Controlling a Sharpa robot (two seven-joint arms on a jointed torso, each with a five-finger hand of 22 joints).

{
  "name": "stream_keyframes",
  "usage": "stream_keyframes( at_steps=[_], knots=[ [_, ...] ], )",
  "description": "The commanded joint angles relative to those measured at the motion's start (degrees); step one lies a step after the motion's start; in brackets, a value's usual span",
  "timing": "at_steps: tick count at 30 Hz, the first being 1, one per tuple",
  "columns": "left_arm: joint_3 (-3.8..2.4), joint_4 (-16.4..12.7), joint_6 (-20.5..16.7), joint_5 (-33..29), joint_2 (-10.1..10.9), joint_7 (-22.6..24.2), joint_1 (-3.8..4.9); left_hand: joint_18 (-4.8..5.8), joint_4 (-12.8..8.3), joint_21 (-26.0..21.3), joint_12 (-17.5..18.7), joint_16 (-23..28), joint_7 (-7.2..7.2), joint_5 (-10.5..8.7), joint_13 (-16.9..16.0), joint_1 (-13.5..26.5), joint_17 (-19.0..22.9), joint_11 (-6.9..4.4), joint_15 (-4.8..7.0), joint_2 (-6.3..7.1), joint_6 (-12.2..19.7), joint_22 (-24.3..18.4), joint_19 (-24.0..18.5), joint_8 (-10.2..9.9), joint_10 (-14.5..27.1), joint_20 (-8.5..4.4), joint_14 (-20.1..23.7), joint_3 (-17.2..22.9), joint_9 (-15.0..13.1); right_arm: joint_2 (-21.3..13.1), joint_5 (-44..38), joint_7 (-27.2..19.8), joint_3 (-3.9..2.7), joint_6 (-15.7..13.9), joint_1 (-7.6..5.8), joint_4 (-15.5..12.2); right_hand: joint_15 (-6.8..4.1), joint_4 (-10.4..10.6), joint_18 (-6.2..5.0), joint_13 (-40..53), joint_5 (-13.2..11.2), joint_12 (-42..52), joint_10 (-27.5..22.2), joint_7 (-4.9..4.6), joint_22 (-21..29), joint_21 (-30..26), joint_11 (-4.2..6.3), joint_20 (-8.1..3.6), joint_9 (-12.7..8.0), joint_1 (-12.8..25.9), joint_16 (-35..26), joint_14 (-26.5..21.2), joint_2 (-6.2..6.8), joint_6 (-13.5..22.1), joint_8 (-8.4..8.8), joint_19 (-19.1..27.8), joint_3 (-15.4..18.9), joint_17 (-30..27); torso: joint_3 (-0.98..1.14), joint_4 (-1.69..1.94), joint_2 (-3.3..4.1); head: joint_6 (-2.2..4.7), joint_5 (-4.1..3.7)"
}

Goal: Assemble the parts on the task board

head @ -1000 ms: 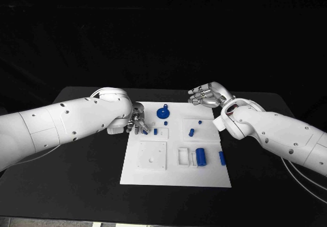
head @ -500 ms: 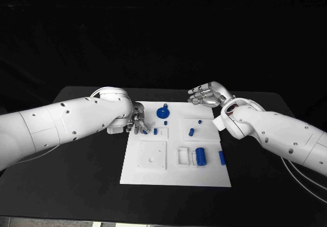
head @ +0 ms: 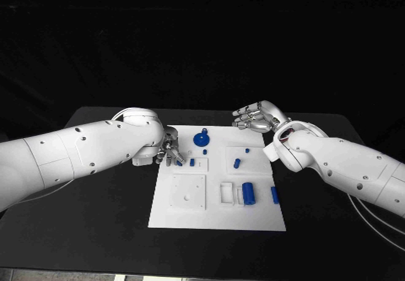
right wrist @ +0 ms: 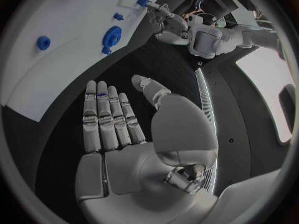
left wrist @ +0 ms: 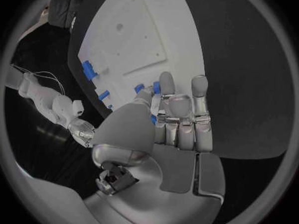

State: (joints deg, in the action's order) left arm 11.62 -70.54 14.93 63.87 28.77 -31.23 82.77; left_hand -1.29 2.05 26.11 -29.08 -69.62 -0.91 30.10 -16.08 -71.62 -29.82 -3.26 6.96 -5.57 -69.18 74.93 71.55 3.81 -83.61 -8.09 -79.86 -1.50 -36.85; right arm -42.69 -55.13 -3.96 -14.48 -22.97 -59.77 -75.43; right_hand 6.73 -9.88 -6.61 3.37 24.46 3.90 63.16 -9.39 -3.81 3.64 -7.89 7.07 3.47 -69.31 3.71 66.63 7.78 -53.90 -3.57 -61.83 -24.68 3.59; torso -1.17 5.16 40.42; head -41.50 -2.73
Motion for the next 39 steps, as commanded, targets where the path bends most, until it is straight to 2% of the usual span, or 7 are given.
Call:
stream_keyframes(
  at_steps=[1,3,12,23,30,32,39],
  knots=[
    [0.24,0.07,-0.41,-1.12,-0.27,-0.24,-0.33,0.4,-8.66,-0.64,-0.34,-0.1,0.2,-0.43,-0.09,0.15,0.13,-0.38,0.52,0.42,0.28,0.98,0.48,0.14,-3.14,-0.33,-0.24,10.25,1.04,0.01,-0.02,-0.59,-0.02,0.63,0.02,-0.1,0.08,-0.15,-0.4,-0.05,0.28,-0.22,-0.36,-0.13,0.07,0.26,0.1,0.08,-0.1,-0.25,-0.16,-0.31,-0.21,0.45,0.2,0.32,0.31,-0.07,0.01,0.0,0.0,0.0,-0.06],
    [0.24,0.18,-1.0,-1.48,-0.36,-0.17,-0.34,0.52,-6.93,-0.84,-0.47,-0.08,0.42,-3.63,-0.14,0.85,0.2,-0.45,0.56,0.61,0.57,0.92,0.67,0.05,-3.14,-0.32,-0.34,9.33,1.35,0.0,-0.02,-0.59,-0.02,0.62,0.02,-0.1,0.08,-0.15,-0.4,-0.05,0.28,-0.22,-0.36,-0.13,0.07,0.26,0.1,0.08,-0.1,-0.25,-0.16,-0.31,-0.21,0.45,0.2,0.32,0.31,-0.07,-0.01,-0.02,0.0,0.01,-0.08],
    [0.25,0.54,-2.55,-2.0,-0.54,0.07,-0.34,0.93,-0.38,-2.36,-0.78,-0.07,0.81,-6.56,-0.24,-0.73,0.55,-0.67,0.69,2.48,0.26,1.0,1.6,0.12,-3.14,-0.46,-0.58,5.96,3.43,-0.1,-0.02,-0.55,-0.02,0.62,0.02,-0.16,0.12,-0.18,-0.4,-0.04,0.27,-0.2,-0.43,-0.14,0.07,0.25,0.08,0.12,-0.1,-0.33,-0.17,-0.41,-0.24,0.58,0.2,0.41,0.36,-0.07,0.01,-0.02,0.0,0.07,-0.18],
    [0.25,0.68,-2.46,-2.05,-0.47,-0.07,-0.34,1.02,1.22,-2.82,-0.79,-0.11,0.92,-8.72,-0.26,-0.7,0.66,-0.65,0.71,3.39,0.02,1.06,1.82,0.12,-3.14,-0.48,-0.6,4.22,4.25,-0.16,-0.02,-0.54,-0.02,0.64,0.02,-0.17,0.15,-0.21,-0.4,-0.04,0.24,-0.2,-0.47,-0.15,0.07,0.26,0.06,0.13,-0.1,-0.35,-0.16,-0.43,-0.22,0.6,0.19,0.45,0.42,-0.07,-0.04,0.01,-0.01,-0.03,-0.25],
    [0.25,0.7,-2.44,-1.95,-0.26,-0.33,-0.34,1.07,2.58,-2.98,-0.96,-0.18,0.91,-14.99,-0.35,1.46,0.66,-0.65,0.71,4.47,-0.68,1.05,1.97,0.09,-3.14,-0.5,-0.62,1.47,4.94,-0.18,-0.02,-0.56,-0.02,0.59,0.02,-0.14,0.18,-0.2,-0.39,-0.04,0.25,-0.2,-0.51,-0.16,0.07,0.25,0.06,0.15,-0.1,-0.36,-0.17,-0.5,-0.23,0.75,0.2,0.51,0.47,-0.07,-0.05,0.03,-0.02,-0.11,-0.27],
    [0.25,0.69,-2.64,-1.86,-0.21,-0.39,-0.34,1.07,3.19,-3.03,-1.02,-0.18,0.81,-17.91,-0.38,2.48,0.68,-0.59,0.69,4.83,-0.83,1.05,2.02,0.1,-3.14,-0.49,-0.64,0.75,5.05,-0.18,-0.02,-0.56,-0.02,0.56,0.02,-0.13,0.21,-0.22,-0.38,-0.05,0.25,-0.2,-0.56,-0.19,0.07,0.26,0.04,0.17,-0.11,-0.38,-0.16,-0.54,-0.21,0.85,0.21,0.55,0.55,-0.07,-0.06,0.02,-0.01,-0.12,-0.25],
    [0.25,0.71,-3.63,-1.61,-0.09,-0.81,-0.34,1.04,5.48,-3.2,-1.06,-0.11,0.65,-20.87,-0.44,4.86,0.76,-0.5,0.66,6.98,-1.01,1.08,2.24,0.13,-3.14,-0.48,-0.7,1.83,5.06,-0.16,-0.02,-0.59,-0.02,0.5,0.02,-0.08,0.23,-0.25,-0.38,-0.04,0.25,-0.2,-0.62,-0.2,0.07,0.25,0.01,0.19,-0.12,-0.43,-0.17,-0.61,-0.21,1.0,0.22,0.62,0.62,-0.07,-0.07,-0.02,-0.02,-0.16,-0.2]
  ],
)
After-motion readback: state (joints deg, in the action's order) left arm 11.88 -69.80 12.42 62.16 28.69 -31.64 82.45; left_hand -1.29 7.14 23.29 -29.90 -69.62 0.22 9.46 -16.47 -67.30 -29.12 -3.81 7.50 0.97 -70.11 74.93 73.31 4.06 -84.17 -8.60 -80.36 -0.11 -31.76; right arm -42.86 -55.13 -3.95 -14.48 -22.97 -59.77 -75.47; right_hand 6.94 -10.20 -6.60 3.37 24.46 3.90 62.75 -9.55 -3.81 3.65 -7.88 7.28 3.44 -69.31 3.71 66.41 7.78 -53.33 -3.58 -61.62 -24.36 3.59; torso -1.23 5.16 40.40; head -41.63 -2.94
